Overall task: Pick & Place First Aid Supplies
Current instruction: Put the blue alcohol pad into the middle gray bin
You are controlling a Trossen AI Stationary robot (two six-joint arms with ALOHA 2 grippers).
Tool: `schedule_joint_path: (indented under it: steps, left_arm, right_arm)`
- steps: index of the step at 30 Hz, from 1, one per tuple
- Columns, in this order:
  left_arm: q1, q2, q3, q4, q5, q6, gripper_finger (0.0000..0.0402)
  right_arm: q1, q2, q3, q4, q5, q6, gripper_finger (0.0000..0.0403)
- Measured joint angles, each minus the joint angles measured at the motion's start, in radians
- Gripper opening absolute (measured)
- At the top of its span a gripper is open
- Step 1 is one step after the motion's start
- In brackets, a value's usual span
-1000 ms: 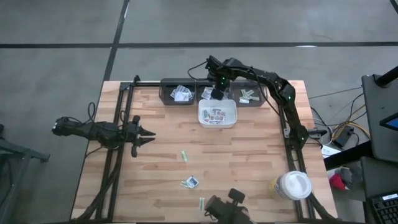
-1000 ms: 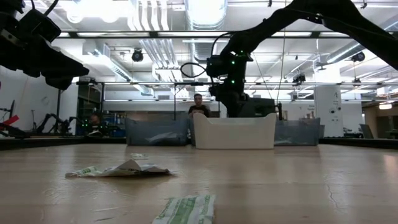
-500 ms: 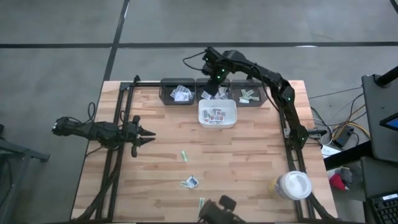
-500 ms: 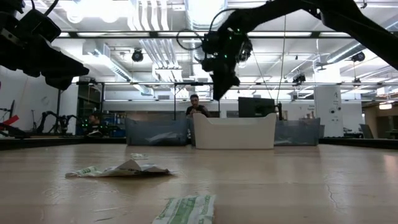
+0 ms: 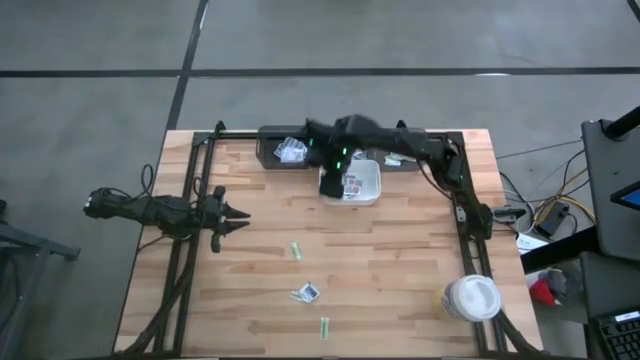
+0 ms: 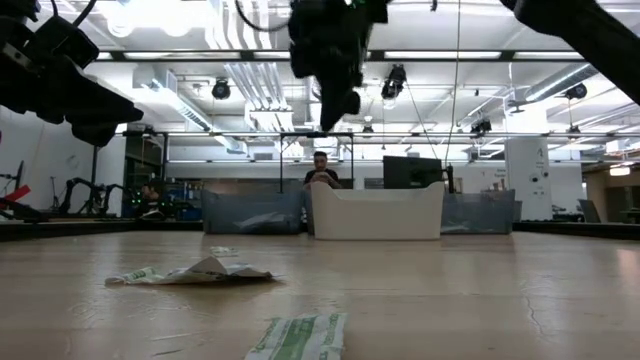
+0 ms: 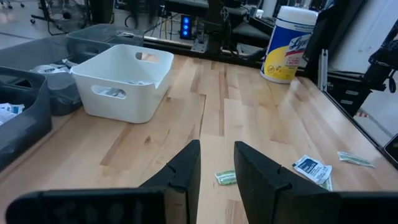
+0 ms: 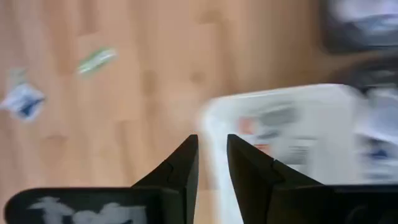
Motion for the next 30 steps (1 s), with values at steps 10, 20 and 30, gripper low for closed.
schedule_joint_path:
  steps: [10,20,30]
  left_arm:
    - [0.000,0.000,0.000,-0.002,0.000,0.048,0.0094]
    - [0.000,0.000,0.001,-0.007,0.000,0.120,0.0094]
    - [0.000,0.000,0.001,-0.007,0.000,0.120,0.0094]
  right_arm:
    - [0.289,0.000,-0.011,0.023,-0.003,0.188,0.0077]
    - [0.489,0.002,-0.092,0.246,0.016,0.492,0.0113]
    - [0.553,0.002,-0.292,0.448,0.021,0.659,0.0161]
